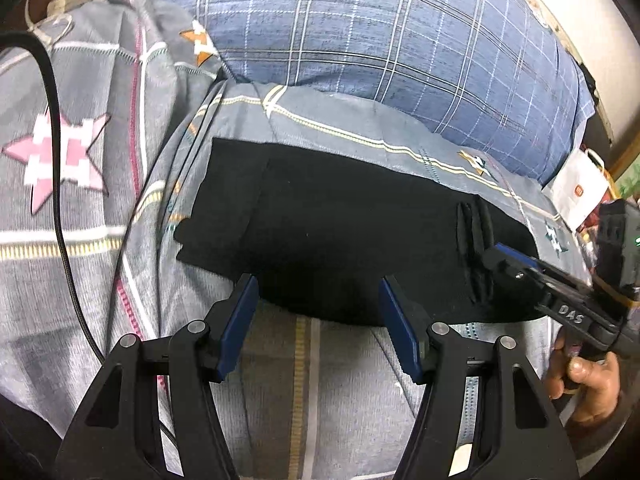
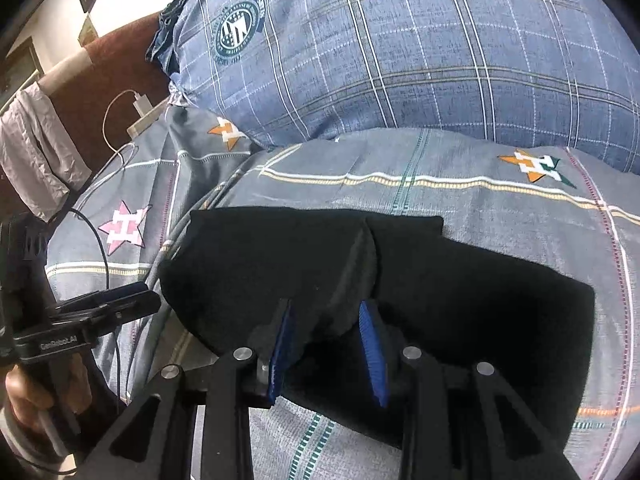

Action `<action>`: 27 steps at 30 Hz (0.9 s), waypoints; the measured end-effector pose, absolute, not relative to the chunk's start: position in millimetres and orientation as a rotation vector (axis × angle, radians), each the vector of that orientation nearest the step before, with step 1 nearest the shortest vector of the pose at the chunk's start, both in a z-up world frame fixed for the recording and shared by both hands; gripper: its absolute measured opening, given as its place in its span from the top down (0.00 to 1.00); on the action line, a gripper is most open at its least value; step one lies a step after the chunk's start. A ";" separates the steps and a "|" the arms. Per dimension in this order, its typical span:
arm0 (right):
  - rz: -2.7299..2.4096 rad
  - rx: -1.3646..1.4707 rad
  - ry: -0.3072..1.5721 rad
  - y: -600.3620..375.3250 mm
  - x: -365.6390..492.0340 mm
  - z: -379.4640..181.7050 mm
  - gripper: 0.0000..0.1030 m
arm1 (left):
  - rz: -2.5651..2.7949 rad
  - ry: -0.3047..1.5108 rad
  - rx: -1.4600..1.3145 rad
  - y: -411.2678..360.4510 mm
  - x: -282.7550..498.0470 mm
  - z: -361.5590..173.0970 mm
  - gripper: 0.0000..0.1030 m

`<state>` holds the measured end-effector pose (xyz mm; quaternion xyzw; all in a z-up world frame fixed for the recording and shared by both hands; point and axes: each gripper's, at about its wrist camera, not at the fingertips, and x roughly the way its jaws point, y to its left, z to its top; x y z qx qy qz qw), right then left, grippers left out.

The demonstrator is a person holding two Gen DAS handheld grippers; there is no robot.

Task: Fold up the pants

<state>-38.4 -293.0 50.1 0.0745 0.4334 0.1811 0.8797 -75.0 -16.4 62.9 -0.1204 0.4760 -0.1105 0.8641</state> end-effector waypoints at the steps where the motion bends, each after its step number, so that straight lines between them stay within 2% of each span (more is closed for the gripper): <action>1: 0.380 0.156 0.909 -292.6 -37.1 47.4 0.68 | -0.236 1.000 -0.275 -12.6 -77.0 61.4 0.39; 5: 0.383 0.158 0.928 -293.4 -35.0 41.1 0.67 | -0.229 1.037 -0.342 2.6 -81.1 50.8 0.39; 14: 0.486 0.175 0.864 -275.0 -25.7 72.3 0.63 | -0.213 1.047 -0.420 16.0 -79.4 40.1 0.39; 16: 0.519 0.161 0.874 -262.4 -19.3 72.3 0.62 | -0.224 1.044 -0.449 15.2 -76.8 39.5 0.37; 18: 0.556 0.139 0.885 -247.7 -12.4 70.1 0.61 | -0.228 1.047 -0.478 15.1 -74.6 37.4 0.27; 27: 0.677 0.079 0.925 -199.5 29.6 71.7 0.57 | -0.212 1.072 -0.560 14.9 -60.8 21.2 0.23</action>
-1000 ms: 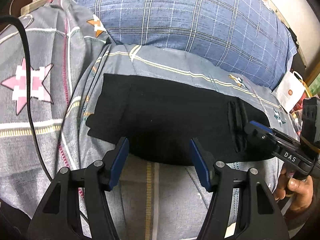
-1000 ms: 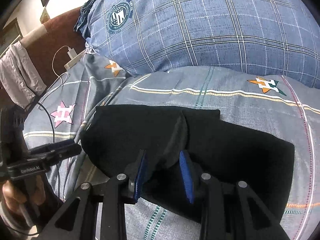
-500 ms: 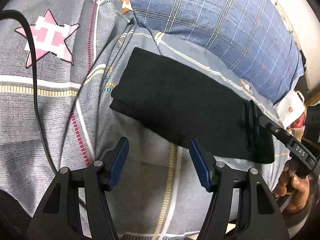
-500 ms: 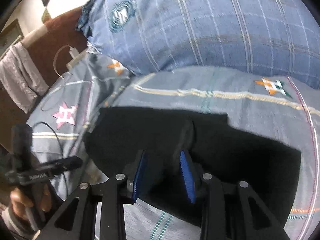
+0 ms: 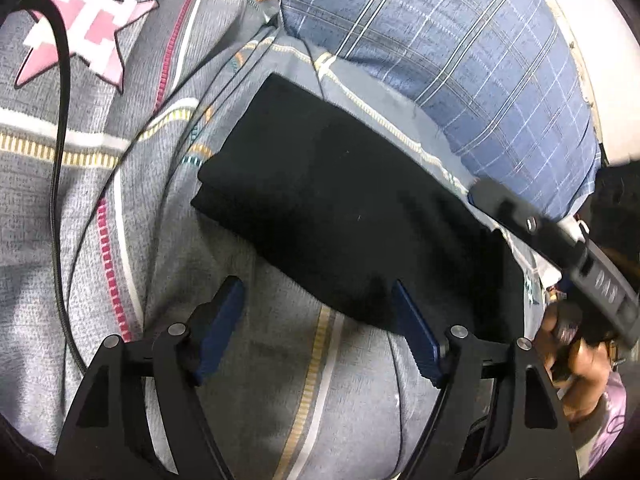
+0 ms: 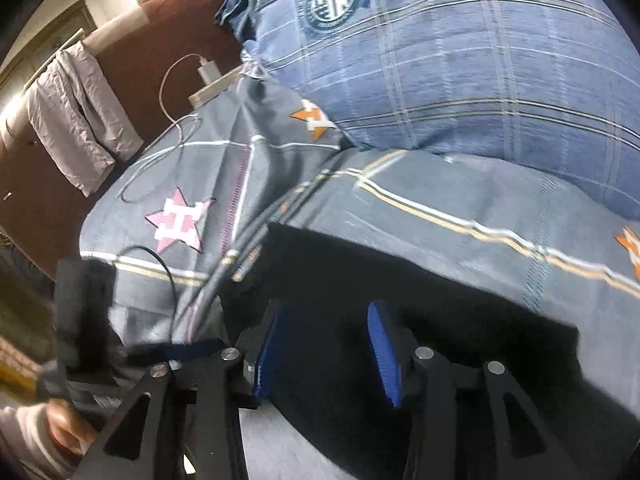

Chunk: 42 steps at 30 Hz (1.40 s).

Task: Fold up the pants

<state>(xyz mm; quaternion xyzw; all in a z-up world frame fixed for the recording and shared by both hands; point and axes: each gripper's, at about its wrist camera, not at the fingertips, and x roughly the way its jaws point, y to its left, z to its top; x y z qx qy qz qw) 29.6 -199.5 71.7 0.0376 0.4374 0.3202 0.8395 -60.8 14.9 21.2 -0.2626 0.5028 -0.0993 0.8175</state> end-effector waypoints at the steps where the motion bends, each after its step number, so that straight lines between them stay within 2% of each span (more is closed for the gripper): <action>1: 0.691 0.076 0.929 -193.8 36.8 72.3 0.56 | -0.210 1.070 -0.565 14.4 -60.3 21.0 0.22; 4: 0.723 0.037 0.946 -174.4 55.5 71.1 0.54 | -0.212 1.050 -0.592 12.7 -54.6 19.9 0.14; 9: 0.771 -0.086 1.014 -132.5 90.8 54.1 0.53 | -0.225 1.021 -0.586 5.7 -45.3 19.2 0.10; 15: 0.805 -0.211 1.089 -93.7 122.2 26.0 0.53 | -0.252 0.996 -0.632 12.4 -35.5 17.5 0.10; 19: 0.824 -0.193 1.093 -88.8 127.7 12.5 0.53 | -0.264 0.968 -0.630 13.0 -34.8 17.9 0.12; 20: 0.825 -0.167 1.084 -91.1 127.4 12.9 0.59 | -0.267 0.961 -0.624 13.1 -34.3 18.7 0.25; 21: 0.838 -0.145 1.072 -94.5 126.0 15.0 0.65 | -0.273 0.966 -0.614 12.6 -33.2 19.6 0.45; 23: 0.853 -0.108 1.030 -103.9 117.6 26.2 0.82 | -0.294 0.965 -0.577 11.4 -32.5 27.2 0.65; 28: 0.895 0.110 0.856 -169.5 92.8 84.3 0.85 | -0.424 0.816 -0.488 -9.6 -53.9 85.1 0.68; 33: 0.841 0.319 0.675 -277.5 41.1 134.1 0.85 | -0.675 0.724 -0.322 -79.4 -79.4 138.7 0.68; 37: 0.681 0.443 0.611 -367.4 -9.5 124.1 0.90 | -0.825 0.800 -0.225 -148.1 -77.4 124.8 0.68; 42: 0.366 0.545 0.743 -439.7 -38.2 58.6 0.90 | -0.846 0.978 -0.163 -201.2 -63.6 70.9 0.68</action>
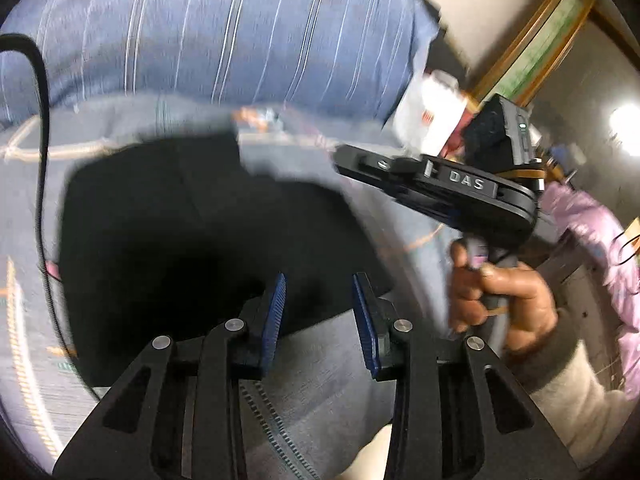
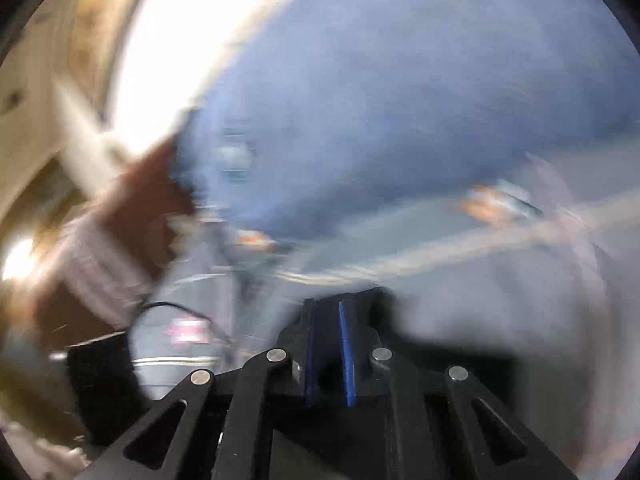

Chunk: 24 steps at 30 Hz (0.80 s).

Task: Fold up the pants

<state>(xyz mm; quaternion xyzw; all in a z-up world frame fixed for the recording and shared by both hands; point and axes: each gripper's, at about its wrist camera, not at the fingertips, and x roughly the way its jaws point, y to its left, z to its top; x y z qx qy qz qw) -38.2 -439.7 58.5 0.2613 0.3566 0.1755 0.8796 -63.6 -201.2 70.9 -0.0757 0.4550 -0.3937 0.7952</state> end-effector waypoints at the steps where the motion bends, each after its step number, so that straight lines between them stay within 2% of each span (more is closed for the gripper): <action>1: 0.354 0.563 0.755 -446.5 -44.0 54.5 0.90 | -0.843 0.988 -0.153 -202.2 -64.6 69.9 0.68; 3: 0.389 0.600 0.719 -448.9 -58.0 53.6 0.86 | -0.860 0.980 -0.150 -194.9 -70.3 78.6 0.68; 4: 0.406 0.606 0.704 -447.2 -61.6 55.3 0.77 | -0.858 0.967 -0.145 -190.2 -72.4 85.1 0.68; 5: 0.420 0.610 0.701 -442.2 -62.2 55.3 0.60 | -0.850 0.954 -0.137 -184.9 -73.2 92.1 0.68; 6: 0.441 0.619 0.705 -434.8 -61.4 55.9 0.51 | -0.839 0.939 -0.128 -175.5 -74.1 100.3 0.68; 7: 0.463 0.629 0.710 -426.4 -58.5 56.3 0.47 | -0.827 0.924 -0.122 -168.5 -73.5 107.6 0.68; 8: 0.488 0.639 0.716 -421.0 -55.2 57.6 0.47 | -0.812 0.911 -0.118 -163.2 -70.4 111.6 0.67; 10: 0.514 0.655 0.731 -407.8 -50.6 53.7 0.47 | -0.775 0.885 -0.116 -152.1 -59.9 117.5 0.57; 11: 0.521 0.657 0.736 -402.8 -49.8 51.6 0.45 | -0.756 0.879 -0.110 -147.2 -53.1 118.7 0.42; 12: 0.522 0.652 0.745 -396.9 -48.5 49.5 0.44 | -0.733 0.877 -0.107 -142.6 -41.2 117.5 0.33; 16: 0.538 0.585 0.776 -375.9 -45.9 40.6 0.41 | -0.737 0.923 -0.162 -137.9 8.3 109.0 0.28; 17: 0.544 0.582 0.772 -373.0 -45.8 39.2 0.39 | -0.759 0.950 -0.179 -140.2 21.1 105.9 0.22; 24: 0.558 0.612 0.765 -362.0 -38.8 31.0 0.34 | -0.900 1.055 -0.182 -165.5 91.9 85.6 0.21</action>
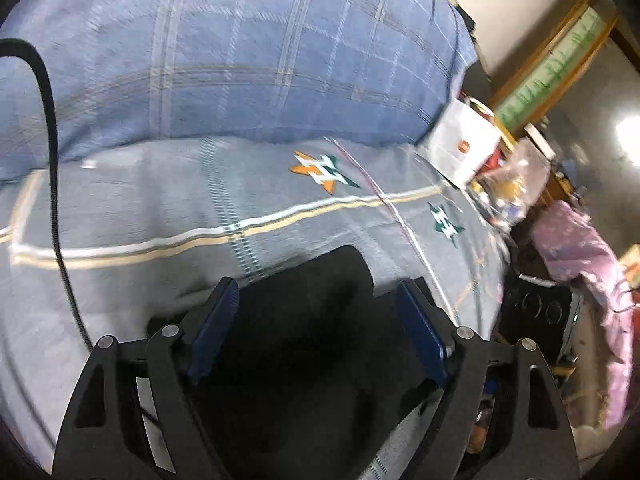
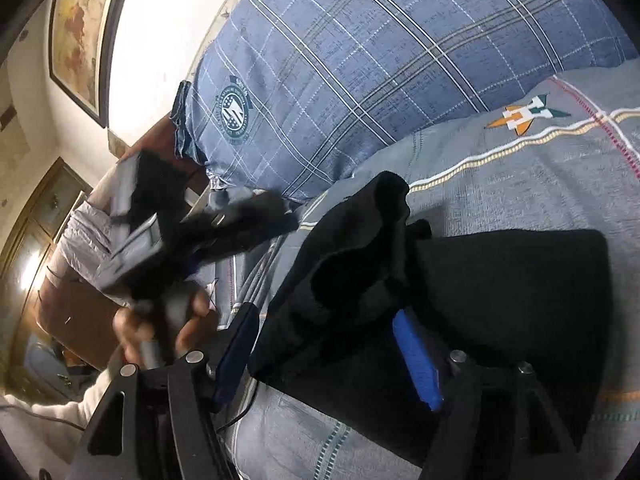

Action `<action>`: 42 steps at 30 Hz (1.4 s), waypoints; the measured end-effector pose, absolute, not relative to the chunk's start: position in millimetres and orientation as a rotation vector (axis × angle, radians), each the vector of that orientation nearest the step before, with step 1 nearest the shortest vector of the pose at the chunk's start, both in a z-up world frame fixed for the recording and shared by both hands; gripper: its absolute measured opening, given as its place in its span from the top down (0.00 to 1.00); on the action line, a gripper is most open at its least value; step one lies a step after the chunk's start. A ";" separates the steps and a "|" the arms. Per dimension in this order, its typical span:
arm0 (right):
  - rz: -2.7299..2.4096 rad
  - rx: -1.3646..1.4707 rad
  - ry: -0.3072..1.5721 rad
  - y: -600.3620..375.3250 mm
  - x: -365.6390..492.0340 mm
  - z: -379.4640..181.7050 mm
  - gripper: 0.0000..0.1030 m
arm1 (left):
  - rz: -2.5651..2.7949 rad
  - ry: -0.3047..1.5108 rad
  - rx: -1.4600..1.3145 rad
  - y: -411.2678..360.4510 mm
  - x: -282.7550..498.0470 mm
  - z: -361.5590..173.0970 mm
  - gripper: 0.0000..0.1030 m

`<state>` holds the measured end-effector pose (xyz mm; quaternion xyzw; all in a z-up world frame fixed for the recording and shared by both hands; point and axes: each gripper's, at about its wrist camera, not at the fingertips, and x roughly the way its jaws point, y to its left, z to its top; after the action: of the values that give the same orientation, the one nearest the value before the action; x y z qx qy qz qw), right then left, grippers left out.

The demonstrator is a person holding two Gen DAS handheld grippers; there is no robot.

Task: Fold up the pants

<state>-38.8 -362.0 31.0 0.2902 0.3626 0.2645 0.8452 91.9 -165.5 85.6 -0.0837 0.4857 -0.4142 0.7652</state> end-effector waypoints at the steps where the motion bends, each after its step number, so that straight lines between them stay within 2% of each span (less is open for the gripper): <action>1: 0.554 0.605 0.765 -360.3 -37.4 30.1 0.34 | -0.916 1.090 -0.190 -169.6 100.0 80.5 0.21; 5: 0.515 0.582 0.749 -352.1 -29.9 27.7 0.35 | -0.962 1.115 -0.159 -180.5 108.1 68.0 0.23; 6: 0.506 0.601 0.730 -351.3 -27.9 27.3 0.38 | -0.963 1.114 -0.138 -184.8 104.6 67.3 0.30; 7: 0.514 0.622 0.725 -350.4 -24.0 25.6 0.56 | -0.955 1.117 -0.115 -188.5 102.9 65.3 0.35; 8: 0.511 0.620 0.733 -348.3 -20.6 24.0 0.70 | -0.941 1.124 -0.088 -191.7 100.8 63.4 0.43; 9: 0.494 0.607 0.729 -347.9 -21.4 25.4 0.72 | -0.923 1.127 -0.069 -194.1 98.0 63.2 0.44; 10: 0.493 0.606 0.721 -348.4 -22.7 28.1 0.80 | -0.914 1.122 -0.072 -195.8 96.1 66.1 0.44; 12: 0.510 0.615 0.680 -354.2 -33.3 43.0 0.83 | -0.945 1.097 -0.123 -193.1 89.4 81.5 0.44; 16: 0.488 0.568 0.569 -376.1 -71.8 84.4 0.84 | -1.020 0.972 -0.166 -199.4 66.6 129.7 0.44; 19: 0.405 0.586 0.517 -407.5 -101.5 95.5 0.84 | -1.048 0.937 -0.169 -221.3 50.5 143.1 0.44; 22: 0.294 0.639 0.537 -438.2 -123.0 76.5 0.84 | -1.049 0.971 -0.153 -248.0 41.5 125.1 0.44; 26: 0.220 0.653 0.692 -444.7 -120.1 29.5 0.84 | -0.949 1.064 -0.112 -265.2 44.4 80.6 0.45; 28: 0.209 0.707 0.691 -450.4 -122.3 20.9 0.84 | -0.919 1.050 -0.105 -261.6 43.7 75.7 0.45; 30: 0.186 0.716 0.685 -457.3 -125.9 33.1 0.73 | -0.893 1.021 -0.085 -255.2 39.6 85.7 0.44; 31: 0.155 0.680 0.678 -458.9 -128.7 41.3 0.64 | -0.883 1.012 -0.074 -252.8 37.5 91.9 0.44; 32: 0.115 0.631 0.663 -462.0 -133.6 52.1 0.61 | -0.875 0.997 -0.066 -249.3 35.2 98.0 0.44; 38: 0.118 0.497 0.577 -460.4 -145.3 103.0 0.61 | -0.757 0.887 0.008 -217.8 15.4 123.0 0.42; 42: 0.147 0.384 0.618 -432.0 -122.2 101.1 0.61 | -0.694 0.897 0.036 -210.1 6.6 111.7 0.42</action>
<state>-122.2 -432.0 101.1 0.1878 0.3021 0.0717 0.9318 6.6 -210.1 111.7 0.0169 0.4249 -0.3286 0.8433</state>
